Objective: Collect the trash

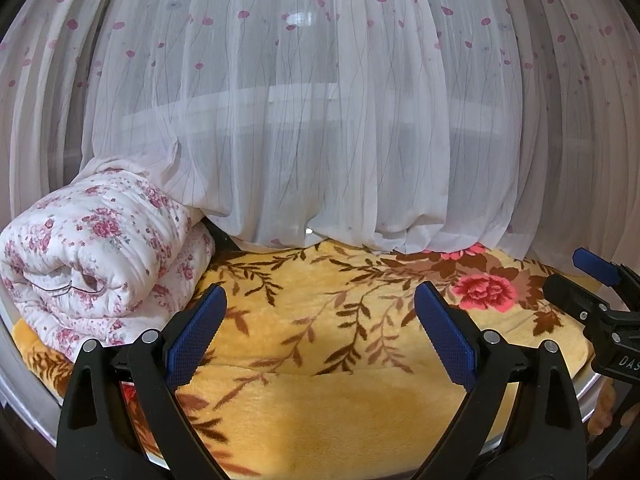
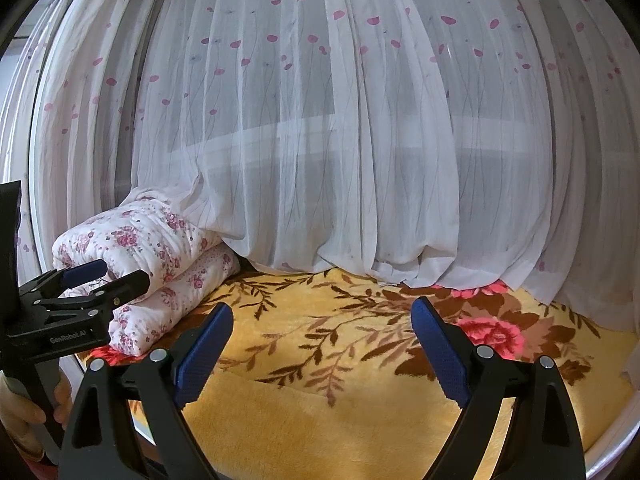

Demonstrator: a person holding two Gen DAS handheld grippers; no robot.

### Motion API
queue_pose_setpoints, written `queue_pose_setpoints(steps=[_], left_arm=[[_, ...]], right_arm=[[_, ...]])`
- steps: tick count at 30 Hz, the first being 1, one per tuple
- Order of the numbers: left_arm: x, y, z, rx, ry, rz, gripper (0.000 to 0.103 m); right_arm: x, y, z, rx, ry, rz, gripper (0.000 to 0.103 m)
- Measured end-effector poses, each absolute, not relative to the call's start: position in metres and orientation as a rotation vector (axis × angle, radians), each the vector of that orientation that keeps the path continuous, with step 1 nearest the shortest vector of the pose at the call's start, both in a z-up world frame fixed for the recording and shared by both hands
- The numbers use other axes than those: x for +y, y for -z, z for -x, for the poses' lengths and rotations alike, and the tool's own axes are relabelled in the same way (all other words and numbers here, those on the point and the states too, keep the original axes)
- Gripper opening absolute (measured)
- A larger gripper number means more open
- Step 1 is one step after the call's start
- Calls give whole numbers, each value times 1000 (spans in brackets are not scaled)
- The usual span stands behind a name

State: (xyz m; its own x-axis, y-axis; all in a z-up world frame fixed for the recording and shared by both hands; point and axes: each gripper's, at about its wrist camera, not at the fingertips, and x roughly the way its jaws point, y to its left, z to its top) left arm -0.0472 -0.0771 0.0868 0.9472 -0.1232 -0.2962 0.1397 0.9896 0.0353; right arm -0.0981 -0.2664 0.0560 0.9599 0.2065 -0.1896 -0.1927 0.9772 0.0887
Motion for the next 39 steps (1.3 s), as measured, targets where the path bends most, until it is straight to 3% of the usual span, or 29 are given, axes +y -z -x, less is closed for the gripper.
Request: queue_pose_setpoints(steps=[39], left_arm=[[-84,-86,51,314,112,-39,92]], right_arm=[[-267,-58,99,199,-205,-68,89]])
